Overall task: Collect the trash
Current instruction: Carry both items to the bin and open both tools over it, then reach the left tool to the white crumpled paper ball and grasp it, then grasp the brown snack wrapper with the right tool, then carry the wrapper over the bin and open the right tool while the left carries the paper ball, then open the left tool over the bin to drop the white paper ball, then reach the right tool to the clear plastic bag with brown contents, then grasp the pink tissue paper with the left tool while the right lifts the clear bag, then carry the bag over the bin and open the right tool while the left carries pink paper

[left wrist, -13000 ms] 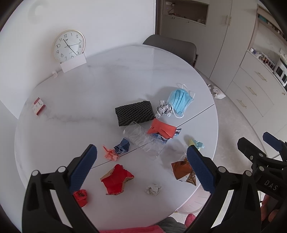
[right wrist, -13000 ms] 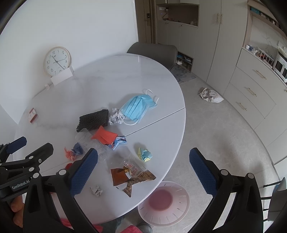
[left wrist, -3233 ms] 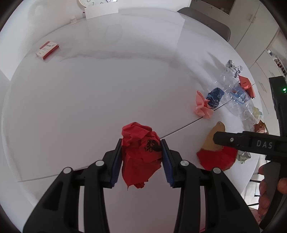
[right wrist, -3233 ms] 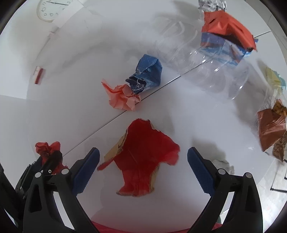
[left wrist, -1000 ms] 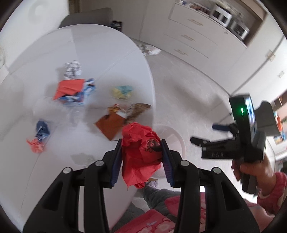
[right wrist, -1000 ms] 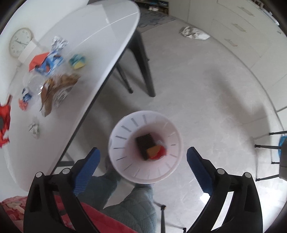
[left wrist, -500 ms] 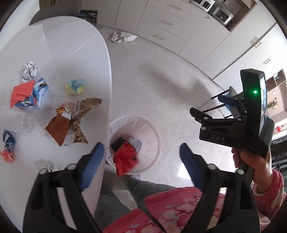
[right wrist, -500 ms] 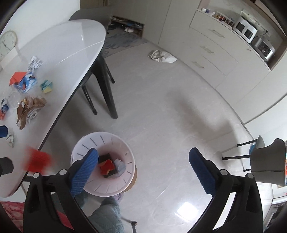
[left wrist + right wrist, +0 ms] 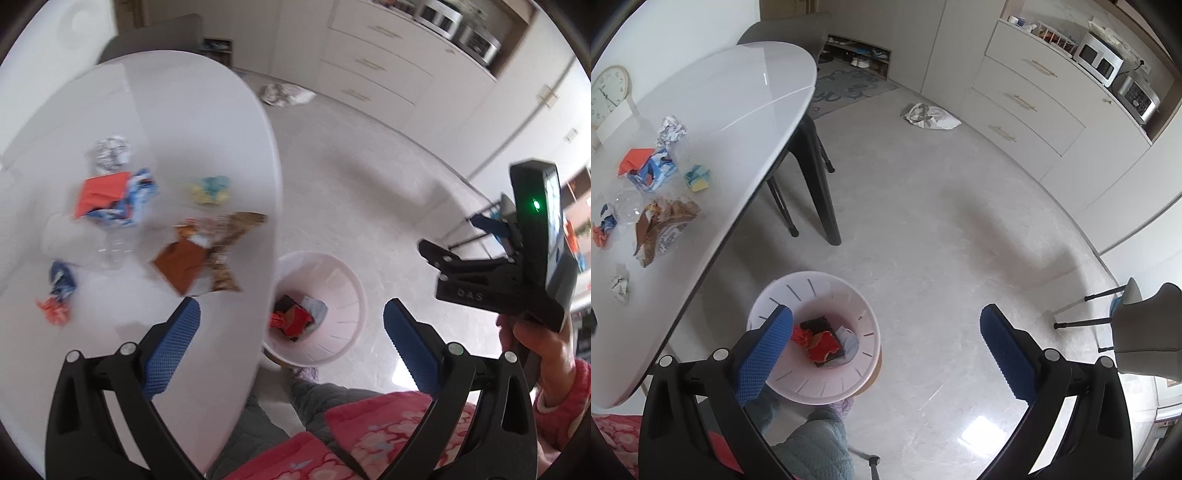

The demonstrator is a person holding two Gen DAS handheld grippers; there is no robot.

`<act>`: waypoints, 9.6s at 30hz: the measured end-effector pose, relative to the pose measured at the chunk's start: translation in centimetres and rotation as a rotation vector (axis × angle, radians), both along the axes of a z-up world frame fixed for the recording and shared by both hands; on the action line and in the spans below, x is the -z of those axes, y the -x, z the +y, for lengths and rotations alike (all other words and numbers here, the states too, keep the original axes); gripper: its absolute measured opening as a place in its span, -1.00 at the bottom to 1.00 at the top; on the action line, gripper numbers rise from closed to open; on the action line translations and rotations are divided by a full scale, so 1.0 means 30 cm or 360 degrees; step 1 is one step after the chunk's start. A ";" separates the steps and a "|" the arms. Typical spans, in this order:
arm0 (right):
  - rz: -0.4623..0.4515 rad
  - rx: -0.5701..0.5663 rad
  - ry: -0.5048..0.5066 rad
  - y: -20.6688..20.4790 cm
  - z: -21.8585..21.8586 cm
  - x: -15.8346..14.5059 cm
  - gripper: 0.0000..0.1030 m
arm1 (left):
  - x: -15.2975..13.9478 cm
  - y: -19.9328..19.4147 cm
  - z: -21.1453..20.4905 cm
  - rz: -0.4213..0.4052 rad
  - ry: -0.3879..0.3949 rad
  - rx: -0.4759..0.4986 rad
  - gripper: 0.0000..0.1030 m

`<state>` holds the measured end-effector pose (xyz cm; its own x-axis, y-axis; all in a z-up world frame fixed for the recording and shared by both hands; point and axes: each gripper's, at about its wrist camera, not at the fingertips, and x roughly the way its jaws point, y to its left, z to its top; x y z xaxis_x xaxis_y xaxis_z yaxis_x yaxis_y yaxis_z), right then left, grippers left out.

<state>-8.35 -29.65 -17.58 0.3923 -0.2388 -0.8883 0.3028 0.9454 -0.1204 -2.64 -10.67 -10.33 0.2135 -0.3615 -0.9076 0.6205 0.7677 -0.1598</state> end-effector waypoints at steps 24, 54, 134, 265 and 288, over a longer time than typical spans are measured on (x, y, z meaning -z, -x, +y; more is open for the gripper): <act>-0.0007 -0.0269 -0.0218 -0.115 0.240 -0.040 0.95 | 0.247 -0.100 0.340 -0.0026 -0.0252 -0.0268 0.69; 0.0039 -0.0711 -0.0429 -0.467 0.554 0.013 0.24 | 0.223 -0.167 0.504 -0.0031 -0.0149 -0.0360 -0.38; 0.0095 0.0104 -0.0487 0.118 -0.196 0.105 0.95 | 0.116 0.052 -0.147 0.0059 0.0029 0.0160 -0.26; 0.0319 -0.0155 -0.0558 -0.116 0.110 0.194 0.96 | 0.037 -0.129 0.298 -0.0057 0.0057 -0.0148 -0.23; 0.0268 0.0039 -0.0538 -0.003 -0.109 0.183 0.95 | 0.077 -0.001 -0.153 0.0005 -0.0013 0.0312 0.62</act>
